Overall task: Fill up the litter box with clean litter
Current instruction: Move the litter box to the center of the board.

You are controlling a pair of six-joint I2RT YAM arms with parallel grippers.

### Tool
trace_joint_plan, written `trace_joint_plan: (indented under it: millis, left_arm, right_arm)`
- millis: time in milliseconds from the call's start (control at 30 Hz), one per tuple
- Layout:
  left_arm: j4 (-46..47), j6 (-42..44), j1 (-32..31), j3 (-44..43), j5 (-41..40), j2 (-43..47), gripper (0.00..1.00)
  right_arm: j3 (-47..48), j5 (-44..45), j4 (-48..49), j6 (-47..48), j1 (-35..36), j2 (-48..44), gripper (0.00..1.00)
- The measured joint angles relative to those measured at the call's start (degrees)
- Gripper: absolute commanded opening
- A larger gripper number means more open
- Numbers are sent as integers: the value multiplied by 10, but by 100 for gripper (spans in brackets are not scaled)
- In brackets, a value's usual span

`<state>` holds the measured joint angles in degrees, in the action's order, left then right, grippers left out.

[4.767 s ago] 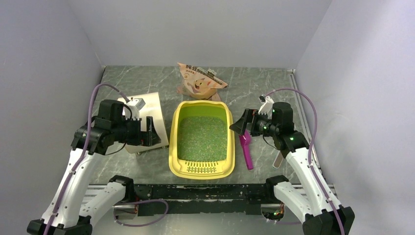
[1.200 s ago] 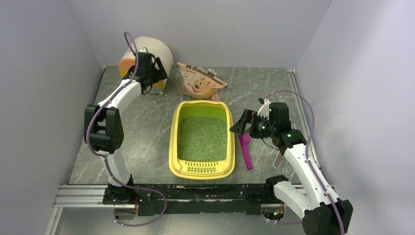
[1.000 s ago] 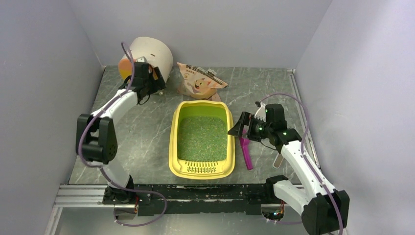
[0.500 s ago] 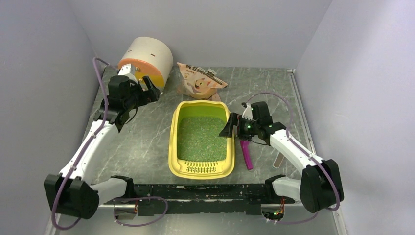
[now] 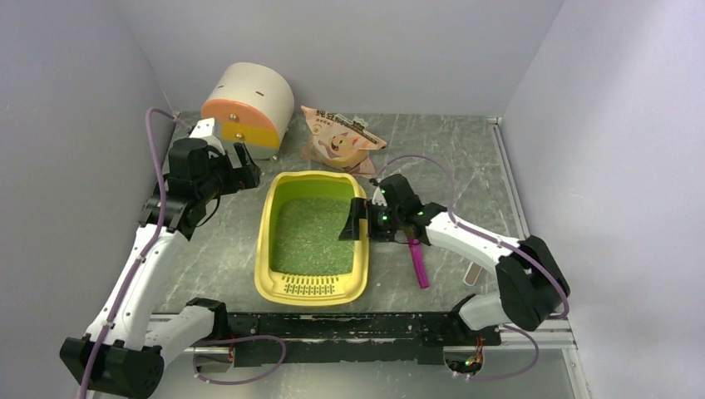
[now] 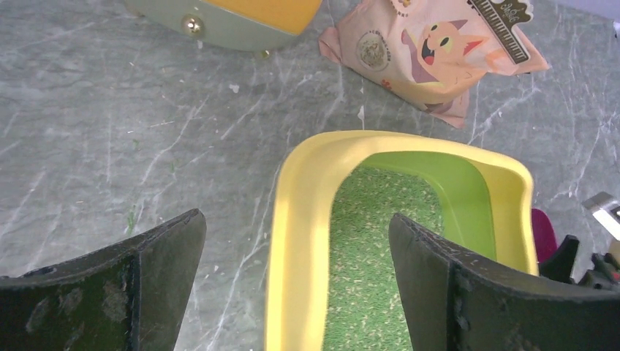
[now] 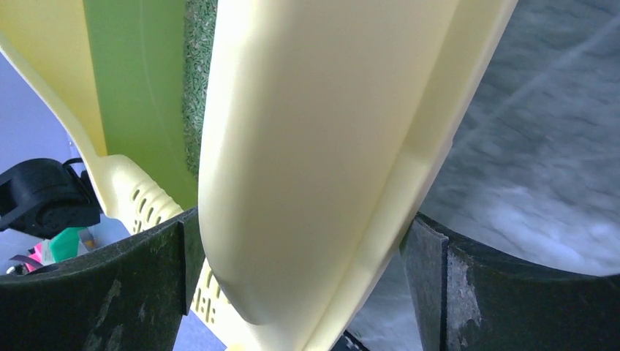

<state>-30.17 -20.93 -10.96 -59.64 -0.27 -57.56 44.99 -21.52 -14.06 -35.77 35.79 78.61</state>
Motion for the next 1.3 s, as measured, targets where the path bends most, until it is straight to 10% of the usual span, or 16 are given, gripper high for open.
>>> trace_joint_plan:
  millis: [467,933,1300]
  left_arm:
    - [-66,17,0,-37,-10,37,99]
    - [-62,23,0,-37,123,0,99]
    - [-69,23,0,-63,141,-45,99]
  right_arm:
    - [137,53,73,-93,125,178,100]
    - [174,226,-48,0,121,50,100]
    - [174,237,7,89,-151,-42,100]
